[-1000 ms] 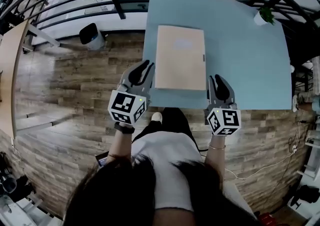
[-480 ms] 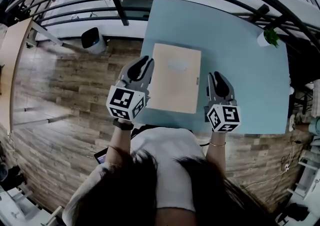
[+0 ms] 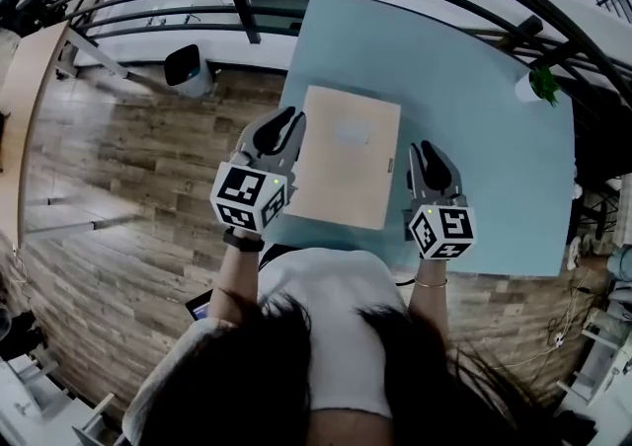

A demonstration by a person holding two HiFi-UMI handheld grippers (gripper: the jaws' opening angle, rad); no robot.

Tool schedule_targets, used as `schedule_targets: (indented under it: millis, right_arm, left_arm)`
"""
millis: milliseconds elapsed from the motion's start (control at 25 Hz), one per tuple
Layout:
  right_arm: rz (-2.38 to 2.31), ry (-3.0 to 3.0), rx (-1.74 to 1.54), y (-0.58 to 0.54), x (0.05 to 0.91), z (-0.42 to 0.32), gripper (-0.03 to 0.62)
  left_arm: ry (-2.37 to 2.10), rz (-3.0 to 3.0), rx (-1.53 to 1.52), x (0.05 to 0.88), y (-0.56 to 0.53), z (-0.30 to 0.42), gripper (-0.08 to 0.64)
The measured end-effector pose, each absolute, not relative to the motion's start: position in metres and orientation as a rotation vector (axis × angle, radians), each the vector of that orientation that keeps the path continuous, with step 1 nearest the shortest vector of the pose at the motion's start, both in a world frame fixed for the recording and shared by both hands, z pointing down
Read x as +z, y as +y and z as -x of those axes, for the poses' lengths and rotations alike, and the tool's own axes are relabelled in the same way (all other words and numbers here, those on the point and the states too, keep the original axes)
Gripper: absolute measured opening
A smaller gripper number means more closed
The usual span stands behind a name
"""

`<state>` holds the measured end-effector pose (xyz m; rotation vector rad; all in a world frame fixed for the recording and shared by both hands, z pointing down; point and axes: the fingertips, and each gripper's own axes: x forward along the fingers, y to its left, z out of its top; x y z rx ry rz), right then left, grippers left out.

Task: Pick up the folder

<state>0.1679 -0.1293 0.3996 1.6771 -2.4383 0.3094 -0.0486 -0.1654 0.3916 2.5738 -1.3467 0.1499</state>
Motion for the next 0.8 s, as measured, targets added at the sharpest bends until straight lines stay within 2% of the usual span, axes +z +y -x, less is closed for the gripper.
schedule_targets:
  millis: [320,800]
  right_arm:
    - [-1.684,-2.408,0.405,-0.126,0.420,-0.167,0.066]
    - [-1.642,-2.318,0.648,-0.119,0.485,-0.171,0.066]
  left_arm:
    - [-1.244,-2.523,0.196,0.419,-0.164,0.047,0.071]
    - [-1.132,-2.354,0.373,0.507,-0.150,0.053,0.071]
